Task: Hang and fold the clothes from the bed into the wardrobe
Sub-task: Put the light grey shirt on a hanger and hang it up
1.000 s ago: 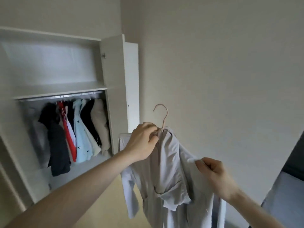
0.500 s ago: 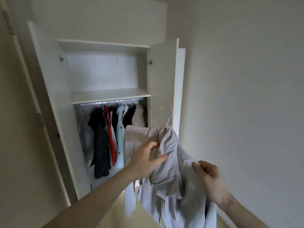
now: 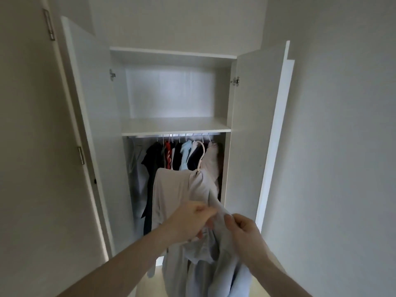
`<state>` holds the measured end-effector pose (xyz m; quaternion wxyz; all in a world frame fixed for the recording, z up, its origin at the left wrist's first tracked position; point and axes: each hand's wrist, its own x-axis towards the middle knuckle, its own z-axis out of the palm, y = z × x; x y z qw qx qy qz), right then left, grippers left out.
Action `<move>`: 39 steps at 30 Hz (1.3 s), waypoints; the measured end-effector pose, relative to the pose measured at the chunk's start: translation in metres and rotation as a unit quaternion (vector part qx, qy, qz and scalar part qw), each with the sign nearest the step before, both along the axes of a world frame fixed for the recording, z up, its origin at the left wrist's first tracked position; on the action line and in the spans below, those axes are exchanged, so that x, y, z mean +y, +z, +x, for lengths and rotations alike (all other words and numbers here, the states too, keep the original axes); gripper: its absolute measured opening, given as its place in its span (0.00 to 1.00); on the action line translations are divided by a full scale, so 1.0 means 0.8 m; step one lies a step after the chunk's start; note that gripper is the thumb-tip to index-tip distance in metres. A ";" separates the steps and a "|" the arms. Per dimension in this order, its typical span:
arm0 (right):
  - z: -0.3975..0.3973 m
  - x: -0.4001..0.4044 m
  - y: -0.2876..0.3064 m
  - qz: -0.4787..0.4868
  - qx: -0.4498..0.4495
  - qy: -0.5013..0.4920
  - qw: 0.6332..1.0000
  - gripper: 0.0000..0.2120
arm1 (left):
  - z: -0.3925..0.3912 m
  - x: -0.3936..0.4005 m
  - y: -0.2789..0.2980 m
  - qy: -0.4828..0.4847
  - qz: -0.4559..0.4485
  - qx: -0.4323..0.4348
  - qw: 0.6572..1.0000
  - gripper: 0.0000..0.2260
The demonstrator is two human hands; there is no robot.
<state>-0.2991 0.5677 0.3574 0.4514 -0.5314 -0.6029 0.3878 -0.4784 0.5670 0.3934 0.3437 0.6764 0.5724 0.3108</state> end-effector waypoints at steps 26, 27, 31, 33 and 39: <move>-0.218 0.315 -0.051 -0.084 0.061 0.334 0.937 0.20 | -0.167 0.300 -0.067 0.377 0.040 -0.026 0.925 0.14; -0.224 0.329 -0.053 -0.084 0.048 0.349 0.932 0.21 | -0.176 0.310 -0.070 0.382 0.044 -0.028 0.923 0.14; -0.256 0.398 -0.069 -0.092 0.010 0.386 0.918 0.10 | -0.224 0.349 -0.079 0.403 0.088 -0.033 0.910 0.16; -0.275 0.439 -0.081 -0.108 0.010 0.370 0.923 0.09 | -0.257 0.367 -0.085 0.404 0.118 -0.015 0.907 0.16; -0.311 0.540 -0.106 -0.102 -0.057 0.310 0.944 0.05 | -0.337 0.413 -0.102 0.384 0.135 0.019 0.913 0.16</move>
